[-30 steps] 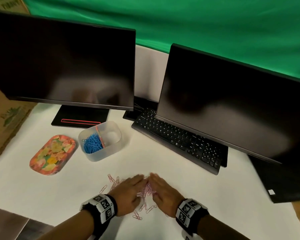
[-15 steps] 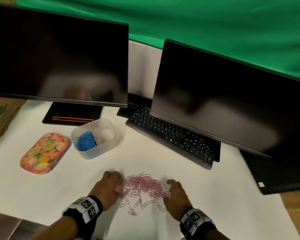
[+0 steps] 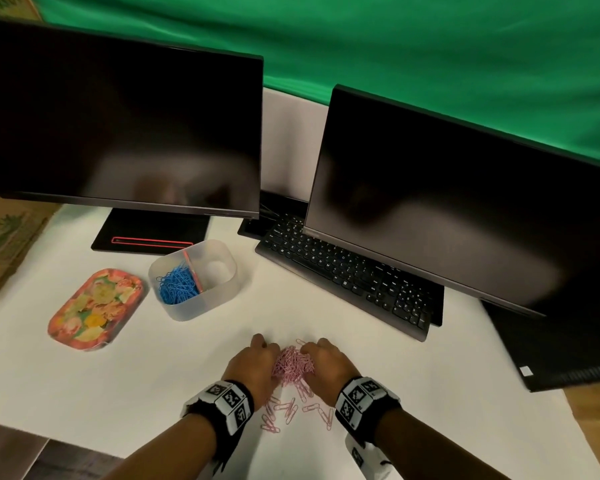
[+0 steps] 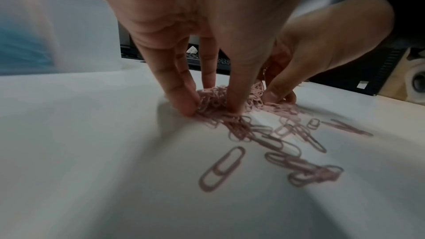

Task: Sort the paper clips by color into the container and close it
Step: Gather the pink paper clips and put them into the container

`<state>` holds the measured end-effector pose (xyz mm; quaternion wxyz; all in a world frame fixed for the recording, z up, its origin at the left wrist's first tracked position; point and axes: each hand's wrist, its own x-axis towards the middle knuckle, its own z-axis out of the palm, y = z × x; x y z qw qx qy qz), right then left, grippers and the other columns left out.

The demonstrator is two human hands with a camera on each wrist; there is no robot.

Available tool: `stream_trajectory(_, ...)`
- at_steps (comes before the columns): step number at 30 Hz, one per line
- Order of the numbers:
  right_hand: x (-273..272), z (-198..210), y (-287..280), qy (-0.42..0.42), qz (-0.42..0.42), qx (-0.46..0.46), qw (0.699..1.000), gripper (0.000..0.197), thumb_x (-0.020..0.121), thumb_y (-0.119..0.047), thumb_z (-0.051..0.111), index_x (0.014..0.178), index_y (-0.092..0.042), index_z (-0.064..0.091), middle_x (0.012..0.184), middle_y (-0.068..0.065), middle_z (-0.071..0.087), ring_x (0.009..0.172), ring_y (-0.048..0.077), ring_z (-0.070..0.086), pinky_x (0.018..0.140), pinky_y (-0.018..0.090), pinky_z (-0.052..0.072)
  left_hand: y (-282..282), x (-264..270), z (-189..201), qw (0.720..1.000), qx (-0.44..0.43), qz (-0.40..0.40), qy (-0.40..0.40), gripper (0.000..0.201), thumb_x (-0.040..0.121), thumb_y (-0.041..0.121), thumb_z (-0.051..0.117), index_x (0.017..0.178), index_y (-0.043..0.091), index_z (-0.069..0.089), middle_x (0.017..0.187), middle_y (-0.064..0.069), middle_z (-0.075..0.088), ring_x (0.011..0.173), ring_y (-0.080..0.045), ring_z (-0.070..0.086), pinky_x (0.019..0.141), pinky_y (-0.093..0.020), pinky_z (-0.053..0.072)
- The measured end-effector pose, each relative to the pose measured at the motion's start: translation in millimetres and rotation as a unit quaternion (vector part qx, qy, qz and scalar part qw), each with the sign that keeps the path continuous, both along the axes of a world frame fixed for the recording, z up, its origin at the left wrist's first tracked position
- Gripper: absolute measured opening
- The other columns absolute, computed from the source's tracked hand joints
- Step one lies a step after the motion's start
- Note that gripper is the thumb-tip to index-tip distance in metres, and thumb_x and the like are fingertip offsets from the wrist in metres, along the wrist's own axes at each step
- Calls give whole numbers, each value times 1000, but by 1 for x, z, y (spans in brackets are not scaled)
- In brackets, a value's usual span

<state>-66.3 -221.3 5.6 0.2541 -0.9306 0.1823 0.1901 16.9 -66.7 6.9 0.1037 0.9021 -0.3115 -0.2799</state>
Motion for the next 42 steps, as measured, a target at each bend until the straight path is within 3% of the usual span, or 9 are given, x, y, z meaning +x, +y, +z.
stream_trajectory(4, -1, -2, -5, -2, -5, -5, 1000, 36, 91, -20, 52, 127, -19, 55, 122, 6, 56, 115, 23, 53, 97, 30, 44, 2, 6, -5, 1000, 17, -3, -25, 31, 87, 14, 57, 118, 20, 59, 116, -5, 54, 102, -25, 60, 85, -31, 50)
stream_trajectory(10, -4, -4, -11, -15, -57, 17, 998, 31, 91, -16, 54, 120, -18, 64, 122, 3, 63, 111, 17, 59, 94, 21, 46, 5, 11, -5, 998, -47, 44, -5, 27, 87, 10, 54, 107, 21, 69, 106, -2, 68, 96, -21, 64, 76, -22, 46)
stream_trajectory(16, -10, -4, -16, -20, -109, 74, 991, 23, 87, -14, 58, 106, -19, 71, 102, -1, 68, 84, 8, 59, 61, 0, 37, 14, 21, 10, 980, -148, 129, 27, 22, 81, 17, 65, 101, 23, 72, 96, 1, 72, 86, -13, 65, 73, -15, 45)
stream_trajectory(21, -16, 2, -17, -26, -151, 129, 980, 25, 83, -13, 66, 74, -35, 63, 77, -4, 70, 63, 9, 67, 61, 19, 56, 23, 41, 44, 944, -247, 213, 50, 12, 74, 20, 78, 85, 23, 73, 72, 9, 67, 67, -2, 62, 60, -3, 42)
stream_trajectory(25, -17, 16, -16, -48, -179, 168, 968, 13, 82, -13, 68, 83, -25, 71, 81, -4, 71, 68, 10, 69, 62, 20, 57, 29, 77, 70, 908, -316, 265, 75, 11, 73, 18, 82, 79, 20, 73, 71, 5, 73, 69, -10, 69, 68, -26, 57)
stream_trajectory(27, -15, 24, -13, -66, -183, 183, 964, 15, 82, -13, 68, 83, -28, 70, 82, -6, 71, 70, 8, 68, 62, 16, 54, 29, 99, 78, 901, -323, 284, 57, 13, 73, 15, 82, 75, 22, 71, 70, 4, 73, 68, -13, 69, 68, -29, 57)
stream_trajectory(35, 18, 57, 0, -125, -229, 321, 910, 11, 81, 0, 69, 88, -9, 70, 70, 5, 69, 54, 18, 60, 61, 42, 57, 19, 171, 78, 909, -227, 350, -15, 10, 74, 23, 79, 82, 20, 74, 80, -3, 73, 77, -22, 70, 78, -35, 59)
stream_trajectory(39, 51, 76, 8, -140, -207, 340, 906, 11, 81, 1, 68, 90, -6, 67, 72, 8, 66, 53, 17, 60, 56, 33, 55, 18, 170, 70, 924, -172, 342, 15, 25, 73, 22, 79, 97, 21, 70, 94, -5, 69, 87, -25, 67, 81, -37, 58)
stream_trajectory(42, 86, 93, 16, -153, -182, 353, 905, 10, 82, 3, 67, 90, -4, 66, 73, 10, 62, 55, 18, 57, 51, 27, 54, 25, 162, 67, 920, -191, 341, 32, 43, 70, 22, 82, 108, 22, 63, 100, 0, 65, 88, -19, 61, 75, -27, 51)
